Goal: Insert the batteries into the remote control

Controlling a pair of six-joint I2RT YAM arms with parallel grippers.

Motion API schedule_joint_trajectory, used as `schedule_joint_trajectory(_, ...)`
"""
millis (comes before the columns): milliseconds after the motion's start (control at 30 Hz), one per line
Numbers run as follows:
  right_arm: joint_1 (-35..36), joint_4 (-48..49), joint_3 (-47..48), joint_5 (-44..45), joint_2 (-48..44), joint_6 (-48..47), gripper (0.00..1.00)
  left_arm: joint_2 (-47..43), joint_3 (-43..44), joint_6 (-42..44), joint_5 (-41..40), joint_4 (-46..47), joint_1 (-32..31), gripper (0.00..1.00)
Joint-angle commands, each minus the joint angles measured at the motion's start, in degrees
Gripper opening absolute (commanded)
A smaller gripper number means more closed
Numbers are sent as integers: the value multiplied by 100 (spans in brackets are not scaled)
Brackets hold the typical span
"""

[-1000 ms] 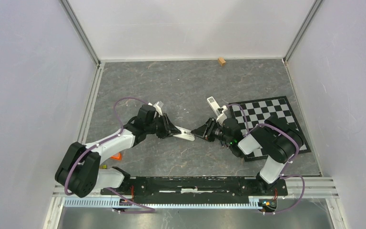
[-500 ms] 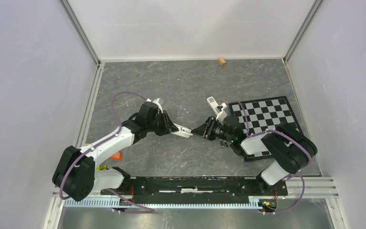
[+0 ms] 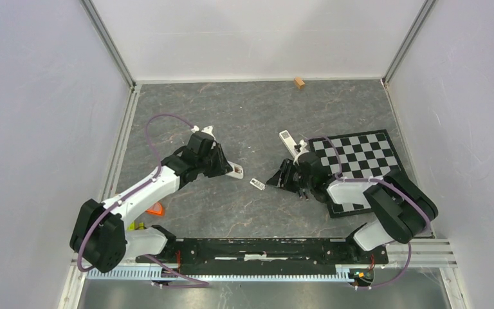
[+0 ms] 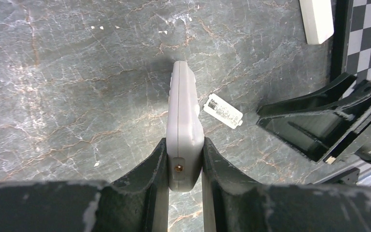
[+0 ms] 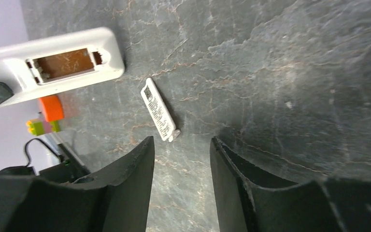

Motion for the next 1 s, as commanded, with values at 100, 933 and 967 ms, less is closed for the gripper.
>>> schedule_joint_trajectory(100, -9, -527, 353, 105, -884, -1521, 63, -321, 508, 1416, 409, -747, 23, 2)
schedule_joint_trajectory(933, 1213, -2820, 2053, -1802, -1743, -7239, 90, -877, 1344, 3737, 4660, -1285, 21, 2)
schedule_joint_trajectory(967, 1215, -2820, 2016, -1759, -1742, -7213, 89, -880, 1330, 3740, 4709, -1273, 21, 2)
